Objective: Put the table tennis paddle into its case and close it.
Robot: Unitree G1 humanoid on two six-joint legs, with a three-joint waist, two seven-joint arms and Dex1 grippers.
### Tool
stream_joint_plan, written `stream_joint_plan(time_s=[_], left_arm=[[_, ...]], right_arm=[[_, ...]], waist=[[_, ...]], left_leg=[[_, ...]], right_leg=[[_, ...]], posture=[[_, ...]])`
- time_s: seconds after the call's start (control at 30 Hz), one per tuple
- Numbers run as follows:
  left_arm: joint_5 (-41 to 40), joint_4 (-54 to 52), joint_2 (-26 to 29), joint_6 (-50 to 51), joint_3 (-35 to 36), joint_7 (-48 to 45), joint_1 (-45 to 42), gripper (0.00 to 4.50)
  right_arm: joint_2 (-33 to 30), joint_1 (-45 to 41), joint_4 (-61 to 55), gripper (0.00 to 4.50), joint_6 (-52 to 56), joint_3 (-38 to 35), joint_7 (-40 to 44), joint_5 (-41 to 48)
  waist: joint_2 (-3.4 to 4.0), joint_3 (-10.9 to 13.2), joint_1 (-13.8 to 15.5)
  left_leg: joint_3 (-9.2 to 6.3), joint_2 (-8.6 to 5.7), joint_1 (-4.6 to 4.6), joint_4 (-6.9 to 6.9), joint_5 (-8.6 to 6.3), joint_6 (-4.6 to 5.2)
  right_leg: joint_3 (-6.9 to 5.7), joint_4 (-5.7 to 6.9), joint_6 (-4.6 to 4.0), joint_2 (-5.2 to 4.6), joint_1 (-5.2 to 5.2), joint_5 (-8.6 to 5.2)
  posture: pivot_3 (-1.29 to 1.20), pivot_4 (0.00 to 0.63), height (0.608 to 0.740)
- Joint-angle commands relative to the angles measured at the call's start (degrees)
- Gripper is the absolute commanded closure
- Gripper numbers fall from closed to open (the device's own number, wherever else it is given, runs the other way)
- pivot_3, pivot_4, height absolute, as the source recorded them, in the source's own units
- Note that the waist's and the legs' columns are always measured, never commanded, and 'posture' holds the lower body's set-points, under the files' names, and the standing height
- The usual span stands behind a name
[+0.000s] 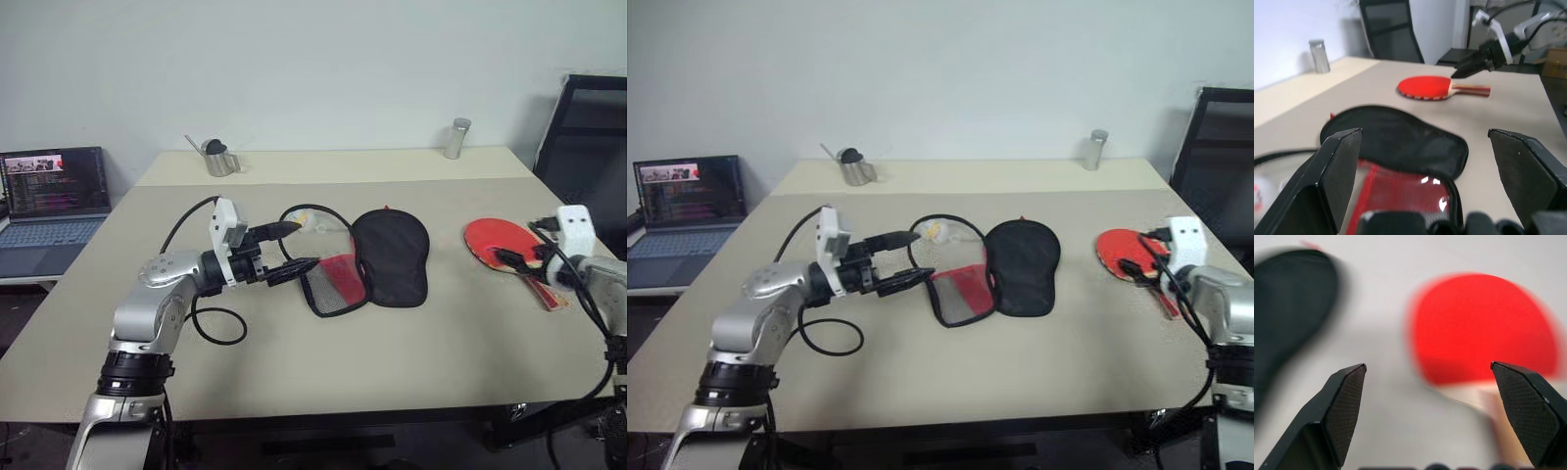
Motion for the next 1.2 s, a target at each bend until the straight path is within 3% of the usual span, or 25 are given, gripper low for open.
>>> stream_joint_plan(time_s=[0.03,0.33,0.77,0.9,1.2], left_arm=[[0.12,-0.20,-0.37,-1.22,-0.69,-0.88,-1.68,0.00],[0.37,0.49,-0.87,-1.32,-1.09,-1.43,-2.45,0.00],[0.97,0.29,-0.12,-1.29,-0.52,-1.21,-2.52,0.00],[0.87,-0.34,0.42,-1.26,0.13,-0.77,-1.56,0.00],[1.03,0.58,1.06,-1.93,0.64,-0.77,-1.49,0.00]], right_arm=[[-2.37,0.70,5.25,0.02,-4.01,-1.16,1.21,-1.55],[-0.06,1.55,11.23,0.02,-7.83,-0.59,2.24,-1.82],[3.51,-6.97,25.59,0.02,-16.94,3.67,0.56,-6.97],[3.86,-6.79,19.84,0.02,-8.35,2.63,1.13,-4.44],[9.42,1.14,-7.19,0.02,15.57,-2.45,-4.49,2.63]], waist=[[-0.04,0.03,-0.10],[-0.15,0.10,-0.61],[-0.25,0.16,-0.73],[-0.25,0.16,-0.71],[-0.25,0.16,-0.62]], left_leg=[[0.04,0.00,0.02,0.00,0.00,0.00],[0.25,0.02,0.22,0.00,0.00,0.00],[0.29,0.02,0.26,0.01,0.00,0.00],[0.31,0.03,0.27,0.01,0.00,0.00],[0.30,0.06,0.28,0.00,0.00,0.00]], right_leg=[[0.03,0.00,0.00,0.00,0.00,0.00],[0.12,0.06,0.01,0.01,0.04,0.00],[0.19,0.08,0.04,0.01,0.06,0.02],[0.25,0.09,0.04,0.01,0.06,0.03],[0.37,0.11,0.04,0.03,0.05,0.03]], posture=[[0.00,0.150,0.740],[0.00,0.150,0.740],[0.00,0.150,0.740],[0.00,0.150,0.740],[0.00,0.150,0.740]])
